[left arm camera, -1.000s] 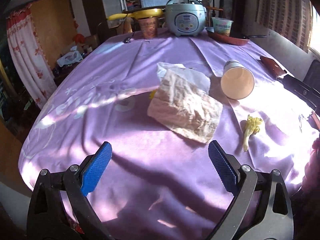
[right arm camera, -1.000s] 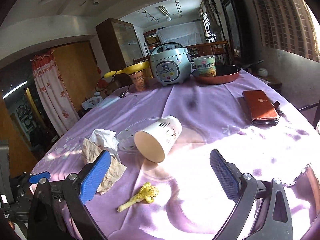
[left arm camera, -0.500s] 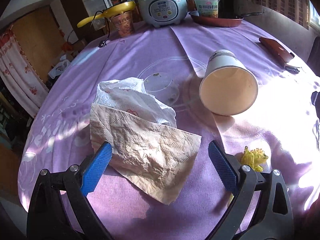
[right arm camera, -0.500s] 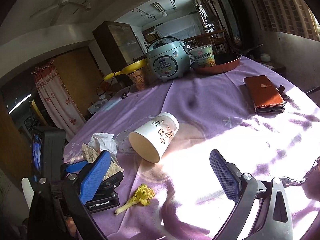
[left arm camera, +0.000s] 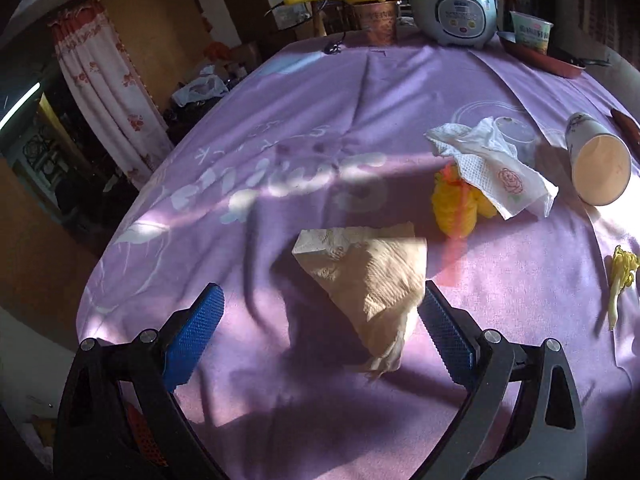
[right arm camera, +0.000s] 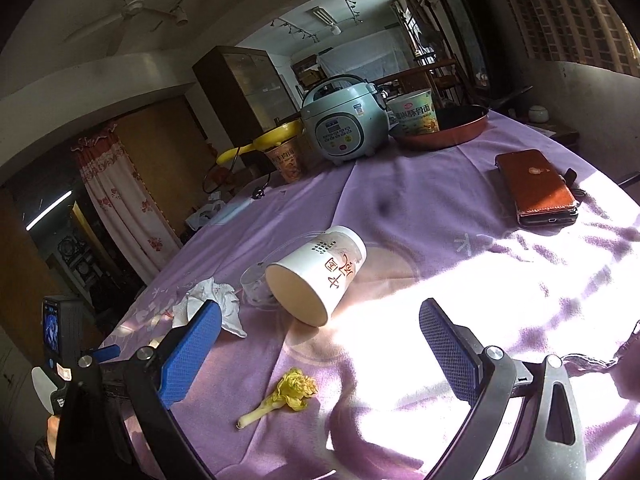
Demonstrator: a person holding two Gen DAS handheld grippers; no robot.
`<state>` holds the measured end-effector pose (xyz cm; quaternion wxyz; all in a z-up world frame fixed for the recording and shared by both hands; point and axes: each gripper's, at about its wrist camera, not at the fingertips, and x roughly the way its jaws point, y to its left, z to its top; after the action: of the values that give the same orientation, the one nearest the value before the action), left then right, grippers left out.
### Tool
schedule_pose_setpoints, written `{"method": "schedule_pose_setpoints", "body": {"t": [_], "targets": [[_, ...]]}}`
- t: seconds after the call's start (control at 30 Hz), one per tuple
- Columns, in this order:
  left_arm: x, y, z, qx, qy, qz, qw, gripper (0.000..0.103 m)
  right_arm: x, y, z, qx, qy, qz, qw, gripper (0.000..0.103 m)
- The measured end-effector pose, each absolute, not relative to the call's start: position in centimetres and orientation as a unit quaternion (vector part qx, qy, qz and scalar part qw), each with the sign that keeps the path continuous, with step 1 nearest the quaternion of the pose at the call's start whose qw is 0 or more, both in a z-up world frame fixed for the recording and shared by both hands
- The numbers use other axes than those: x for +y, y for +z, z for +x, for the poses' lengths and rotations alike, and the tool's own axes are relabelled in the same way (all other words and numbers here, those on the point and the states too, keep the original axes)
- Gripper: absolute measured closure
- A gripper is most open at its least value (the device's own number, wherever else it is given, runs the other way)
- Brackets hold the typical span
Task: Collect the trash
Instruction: 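Close the left tool on the brown paper napkin and lift it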
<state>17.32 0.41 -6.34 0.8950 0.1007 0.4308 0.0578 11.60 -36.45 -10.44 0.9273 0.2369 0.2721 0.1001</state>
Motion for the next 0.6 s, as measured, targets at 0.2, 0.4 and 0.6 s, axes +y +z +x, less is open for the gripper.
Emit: {"method": "schedule_pose_setpoints", "body": {"t": [0.2,0.4,0.6], "targets": [[-0.8,-5.8,16.3,0.412,0.028,0.098,0.905,0.010,-36.3,-10.4,11.5,0.273,0.097,0.234,0.928,0.006],[-1.3,-6.9,16.3,0.418,0.025,0.105,0.902,0.010,-36.4,-10.4,11.6,0.274,0.104,0.240,0.925,0.006],[0.3,-7.3,17.3,0.420,0.043,0.095,0.902,0.010,-36.7,-10.5,11.7,0.275,0.110,0.249,0.922,0.006]]}}
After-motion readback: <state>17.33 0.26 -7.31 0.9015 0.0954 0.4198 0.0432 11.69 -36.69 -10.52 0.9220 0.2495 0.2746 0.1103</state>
